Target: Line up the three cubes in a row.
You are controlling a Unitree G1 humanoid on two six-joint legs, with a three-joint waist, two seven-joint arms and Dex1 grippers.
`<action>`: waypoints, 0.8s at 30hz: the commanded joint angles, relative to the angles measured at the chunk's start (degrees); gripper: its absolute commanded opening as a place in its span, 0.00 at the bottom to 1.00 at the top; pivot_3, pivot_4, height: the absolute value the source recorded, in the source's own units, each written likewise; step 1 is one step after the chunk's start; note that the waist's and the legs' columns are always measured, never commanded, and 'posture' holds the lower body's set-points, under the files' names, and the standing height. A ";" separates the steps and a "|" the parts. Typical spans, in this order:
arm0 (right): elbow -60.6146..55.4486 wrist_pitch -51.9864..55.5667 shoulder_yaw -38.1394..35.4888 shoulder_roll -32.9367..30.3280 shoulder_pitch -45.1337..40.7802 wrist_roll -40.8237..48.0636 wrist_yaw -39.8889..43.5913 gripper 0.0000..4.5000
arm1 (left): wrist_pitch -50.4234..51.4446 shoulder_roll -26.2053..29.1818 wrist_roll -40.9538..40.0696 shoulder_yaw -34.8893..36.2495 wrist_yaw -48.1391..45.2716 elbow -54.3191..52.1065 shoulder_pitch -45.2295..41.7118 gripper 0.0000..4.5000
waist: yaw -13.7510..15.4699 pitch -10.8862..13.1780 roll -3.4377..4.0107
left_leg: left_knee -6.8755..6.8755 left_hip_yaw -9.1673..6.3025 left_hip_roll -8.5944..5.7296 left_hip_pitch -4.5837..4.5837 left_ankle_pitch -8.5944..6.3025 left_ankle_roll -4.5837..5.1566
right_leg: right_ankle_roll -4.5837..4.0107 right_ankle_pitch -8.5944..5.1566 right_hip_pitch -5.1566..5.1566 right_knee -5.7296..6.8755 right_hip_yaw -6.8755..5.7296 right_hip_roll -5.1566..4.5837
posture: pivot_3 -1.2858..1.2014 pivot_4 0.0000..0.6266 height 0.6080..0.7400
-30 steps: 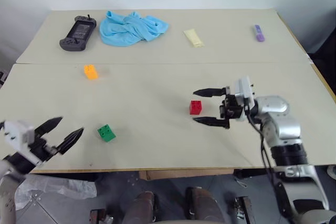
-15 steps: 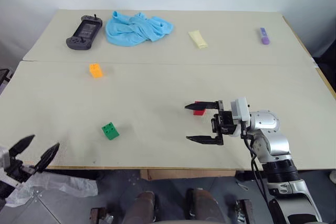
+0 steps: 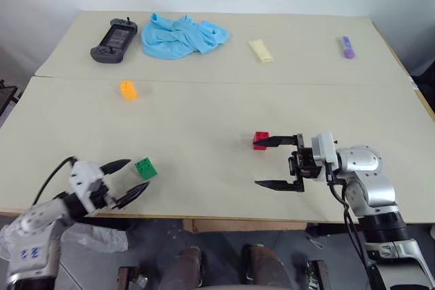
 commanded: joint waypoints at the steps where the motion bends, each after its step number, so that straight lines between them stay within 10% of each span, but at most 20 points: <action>1: -3.88 1.15 -1.56 -1.43 2.01 1.60 -1.14 1.00 | -1.31 0.06 1.60 -2.08 -0.10 1.89 -1.25 0.96 | -0.49 0.00 0.00 | -0.02 0.01 0.00 -0.01 -0.01 0.01 | 0.00 0.00 -0.03 0.02 0.00 0.00 | 0.52 0.24 1.00; 11: -4.49 -0.57 -5.16 -3.29 6.00 0.64 -5.49 1.00 | 3.26 4.93 -2.71 -3.58 -5.68 -3.57 -7.87 0.33 | -0.30 0.01 -0.01 | 0.02 -0.02 0.02 -0.02 -0.01 0.00 | 0.00 0.00 0.00 -0.16 -0.02 -0.01 | 0.52 0.24 1.00; 17: -4.07 -1.84 -7.43 -4.70 7.03 -0.03 -7.44 1.00 | 13.08 5.59 -2.93 -15.37 -13.15 -2.93 -28.20 0.34 | 0.71 0.01 0.00 | 0.11 -0.06 -0.08 -0.03 0.01 0.03 | 0.03 0.01 0.05 -0.12 -0.03 -0.03 | 0.52 0.24 1.00; 24: -4.77 -2.48 -11.98 -7.29 9.83 -0.53 -11.15 1.00 | 4.22 -13.41 9.53 -29.73 -13.59 27.08 -55.45 0.34 | 0.70 0.03 -0.06 | 0.15 0.12 -0.27 -0.14 0.09 0.18 | 0.23 0.12 0.02 0.06 -0.42 0.25 | 0.52 0.24 1.00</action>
